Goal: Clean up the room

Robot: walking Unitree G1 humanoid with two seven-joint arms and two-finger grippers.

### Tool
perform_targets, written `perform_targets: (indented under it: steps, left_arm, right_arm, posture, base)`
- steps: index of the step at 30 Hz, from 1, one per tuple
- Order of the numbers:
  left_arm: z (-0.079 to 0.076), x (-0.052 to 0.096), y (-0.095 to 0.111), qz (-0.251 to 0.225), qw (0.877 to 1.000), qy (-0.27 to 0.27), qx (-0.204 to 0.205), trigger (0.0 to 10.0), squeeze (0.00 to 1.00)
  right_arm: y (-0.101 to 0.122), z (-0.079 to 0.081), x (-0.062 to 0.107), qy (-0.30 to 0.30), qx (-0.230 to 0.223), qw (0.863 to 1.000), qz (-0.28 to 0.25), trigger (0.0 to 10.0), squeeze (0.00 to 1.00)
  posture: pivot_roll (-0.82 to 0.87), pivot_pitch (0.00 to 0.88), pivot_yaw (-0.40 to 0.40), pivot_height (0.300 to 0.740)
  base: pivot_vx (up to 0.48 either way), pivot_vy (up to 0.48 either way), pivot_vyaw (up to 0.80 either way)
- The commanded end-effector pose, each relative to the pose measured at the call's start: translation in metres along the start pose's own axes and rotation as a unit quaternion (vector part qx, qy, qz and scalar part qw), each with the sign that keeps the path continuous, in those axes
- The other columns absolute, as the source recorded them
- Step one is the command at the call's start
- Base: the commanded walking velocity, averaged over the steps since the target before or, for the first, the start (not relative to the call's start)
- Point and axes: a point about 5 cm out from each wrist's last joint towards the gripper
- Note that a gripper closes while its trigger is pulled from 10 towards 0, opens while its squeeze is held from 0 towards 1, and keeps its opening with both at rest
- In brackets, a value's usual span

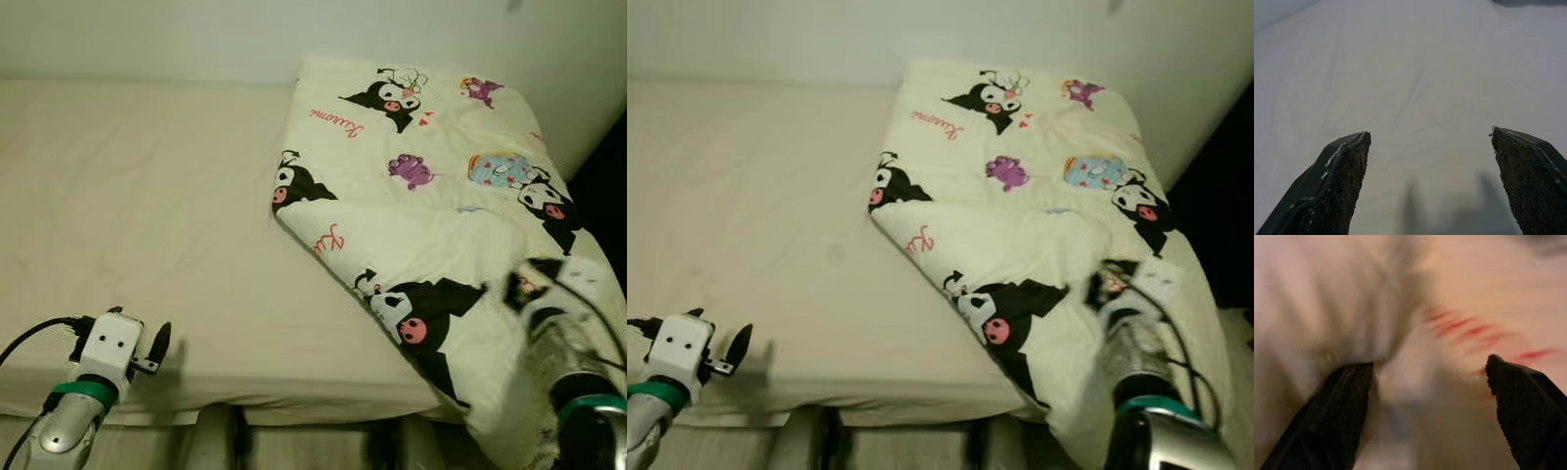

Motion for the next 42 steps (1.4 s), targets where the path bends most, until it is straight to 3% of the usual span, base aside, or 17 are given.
perform_targets:
  steps: [1,6,13,15,18,20,21,24,27,28,29,30,32,34,36,37,42]
  left_arm:
    - [0.007,0.002,-0.005,0.016,1.000,0.010,-0.001,10.0,0.00]
    - [0.011,0.001,-0.003,0.009,1.000,0.026,0.007,10.0,0.00]
    - [0.010,0.000,-0.003,0.001,0.999,0.037,0.020,10.0,0.00]
    - [0.004,0.001,-0.003,-0.004,0.999,0.033,0.028,10.0,0.00]
    - [0.001,0.001,-0.003,-0.005,0.999,0.032,0.031,10.0,0.00]
    - [-0.004,0.002,-0.007,-0.005,0.999,0.028,0.037,10.0,0.00]
    - [-0.007,0.002,-0.008,-0.004,0.999,0.024,0.040,10.0,0.00]
    - [-0.013,0.001,-0.009,-0.003,0.999,0.014,0.046,10.0,0.00]
    - [-0.019,0.000,-0.009,-0.005,0.999,0.004,0.050,10.0,0.00]
    - [-0.021,-0.002,-0.008,-0.007,0.999,-0.001,0.050,10.0,0.00]
    - [-0.021,-0.002,-0.008,-0.007,0.999,-0.001,0.050,10.0,0.00]
    - [-0.022,-0.005,-0.006,-0.010,0.999,-0.004,0.050,10.0,0.00]
    - [-0.023,-0.007,-0.005,-0.012,0.999,-0.005,0.049,10.0,0.00]
    - [-0.022,-0.011,-0.001,-0.018,0.999,-0.003,0.048,10.0,0.00]
    - [-0.021,-0.012,0.000,-0.020,0.999,-0.001,0.047,10.0,0.00]
    - [-0.021,-0.015,0.003,-0.025,0.999,-0.001,0.046,10.0,0.00]
    - [-0.022,-0.017,0.005,-0.030,0.998,-0.005,0.047,10.0,0.00]
  right_arm:
    - [-0.010,0.017,0.002,0.078,-0.005,0.997,0.002,10.0,0.00]
    - [-0.008,0.036,0.005,0.188,-0.038,0.981,-0.038,10.0,0.00]
    - [-0.012,0.020,0.020,0.277,-0.092,0.953,-0.080,10.0,0.00]
    - [-0.025,0.004,0.048,0.364,-0.095,0.923,-0.083,10.0,0.00]
    - [-0.030,0.001,0.062,0.406,-0.090,0.906,-0.078,10.0,0.00]
    - [-0.054,-0.014,0.104,0.493,-0.059,0.868,-0.023,10.0,0.00]
    - [-0.063,-0.026,0.119,0.504,-0.053,0.862,0.006,10.0,0.00]
    - [-0.065,-0.048,0.130,0.480,-0.068,0.874,0.017,10.0,0.00]
    - [-0.058,-0.066,0.124,0.429,-0.083,0.899,-0.005,10.0,0.00]
    - [-0.048,-0.079,0.114,0.375,-0.104,0.920,-0.037,10.0,0.00]
    - [-0.048,-0.079,0.114,0.375,-0.104,0.920,-0.037,10.0,0.00]
    - [-0.037,-0.091,0.102,0.304,-0.116,0.943,-0.073,10.0,0.00]
    - [-0.029,-0.099,0.095,0.257,-0.127,0.953,-0.095,10.0,0.00]
    - [-0.015,-0.113,0.074,0.113,-0.153,0.976,-0.110,10.0,0.00]
    - [-0.009,-0.113,0.066,0.064,-0.160,0.979,-0.105,10.0,0.00]
    - [-0.003,-0.094,0.046,0.018,-0.142,0.987,-0.079,10.0,0.00]
    - [0.001,-0.051,0.027,0.072,-0.103,0.990,-0.065,10.0,0.00]
  posture:
    - [0.17,0.081,0.061,0.570]
    - [0.17,0.080,0.059,0.570]
    - [0.15,0.065,0.022,0.570]
    - [0.12,0.057,0.001,0.570]
    - [0.12,0.057,0.001,0.570]
    - [0.10,0.054,-0.005,0.570]
    - [0.09,0.052,-0.003,0.570]
    - [0.09,0.050,0.001,0.570]
    - [0.08,0.047,0.005,0.570]
    - [0.08,0.044,0.007,0.570]
    - [0.08,0.044,0.007,0.570]
    - [0.07,0.042,0.008,0.570]
    - [0.07,0.042,0.008,0.570]
    - [0.07,0.042,0.007,0.570]
    - [0.07,0.036,0.010,0.570]
    - [0.07,0.033,0.010,0.570]
    - [0.08,0.029,0.006,0.570]
  base:
    - [0.000,0.000,0.00]
    - [0.000,0.000,0.00]
    - [0.000,0.000,0.00]
    - [0.000,0.000,0.00]
    - [0.000,0.000,0.00]
    - [0.000,0.000,0.00]
    - [0.000,0.000,0.00]
    - [0.000,0.000,0.00]
    - [0.000,0.000,0.00]
    - [0.000,0.000,0.00]
    - [0.000,0.000,0.00]
    - [0.000,0.000,0.00]
    - [0.000,0.000,0.00]
    - [0.000,0.000,0.00]
    - [0.000,0.000,0.00]
    - [0.000,0.000,0.00]
    - [0.000,0.000,0.00]
Point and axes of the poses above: a point about 5 cm out from each wrist's last joint towards the gripper, its own x axis pointing back from the gripper into the wrist, its own y axis along the axis of the wrist's last joint, z = x × y, and after that the axes turned 15 degrees about x, right-handed
